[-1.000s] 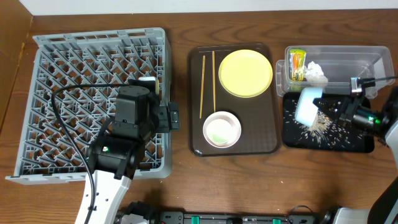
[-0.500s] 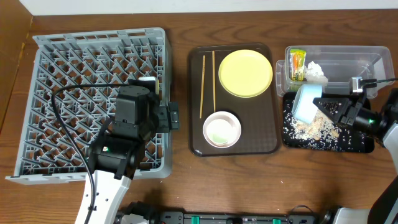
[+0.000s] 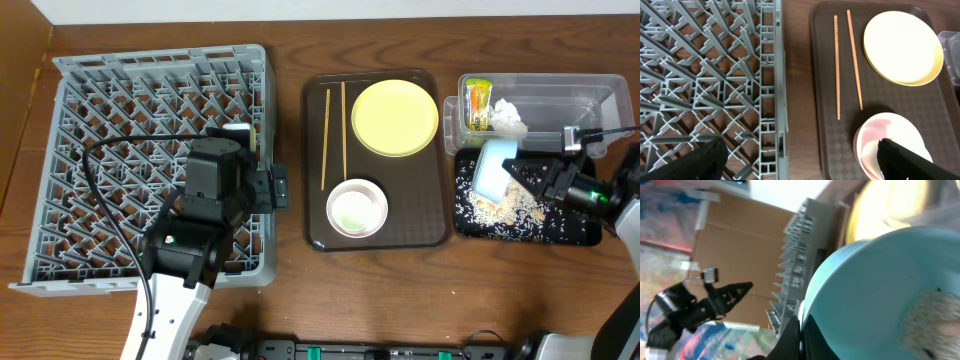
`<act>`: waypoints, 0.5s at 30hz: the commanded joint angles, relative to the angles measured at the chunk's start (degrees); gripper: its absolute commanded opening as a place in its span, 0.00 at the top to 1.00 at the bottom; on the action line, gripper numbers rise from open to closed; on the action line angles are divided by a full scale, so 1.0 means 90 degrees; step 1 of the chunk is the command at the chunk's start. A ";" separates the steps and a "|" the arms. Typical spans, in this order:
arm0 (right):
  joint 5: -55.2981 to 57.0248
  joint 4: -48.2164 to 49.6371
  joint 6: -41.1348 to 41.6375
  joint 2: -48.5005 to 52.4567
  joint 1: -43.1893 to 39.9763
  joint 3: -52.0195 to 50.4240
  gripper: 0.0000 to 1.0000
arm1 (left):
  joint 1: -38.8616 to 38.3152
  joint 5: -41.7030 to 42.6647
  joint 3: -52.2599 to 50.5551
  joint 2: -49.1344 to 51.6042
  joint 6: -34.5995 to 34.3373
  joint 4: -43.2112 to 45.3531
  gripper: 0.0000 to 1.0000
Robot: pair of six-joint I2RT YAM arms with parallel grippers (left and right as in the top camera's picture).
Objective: Sort waste into correct bins and load items into the dishwasher
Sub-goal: 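Tip the blue bowl over the black tray to pour out the rice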
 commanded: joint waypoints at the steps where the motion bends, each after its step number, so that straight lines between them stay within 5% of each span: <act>1: -0.0464 0.0095 0.0066 -0.0090 -0.0049 -0.0017 0.99 | -0.0015 -0.0010 0.0117 0.0007 0.0085 -0.0005 0.04; 4: 0.0797 -0.0199 0.0746 -0.0090 -0.0049 -0.0017 0.99 | -0.0015 -0.0010 0.0117 0.0007 0.0085 -0.0005 0.04; 8: -0.0714 0.0087 -0.0245 -0.0090 0.0007 -0.0017 0.99 | -0.0015 -0.0010 0.0117 0.0007 0.0085 -0.0005 0.04; 12: 0.1103 -0.0180 0.1158 -0.0090 0.0007 -0.0017 0.99 | -0.0015 -0.0010 0.0117 0.0007 0.0085 -0.0005 0.04; 15: -0.0277 0.0114 0.0000 -0.0090 0.0012 -0.0017 0.99 | -0.0015 -0.0010 0.0117 0.0007 0.0085 -0.0005 0.04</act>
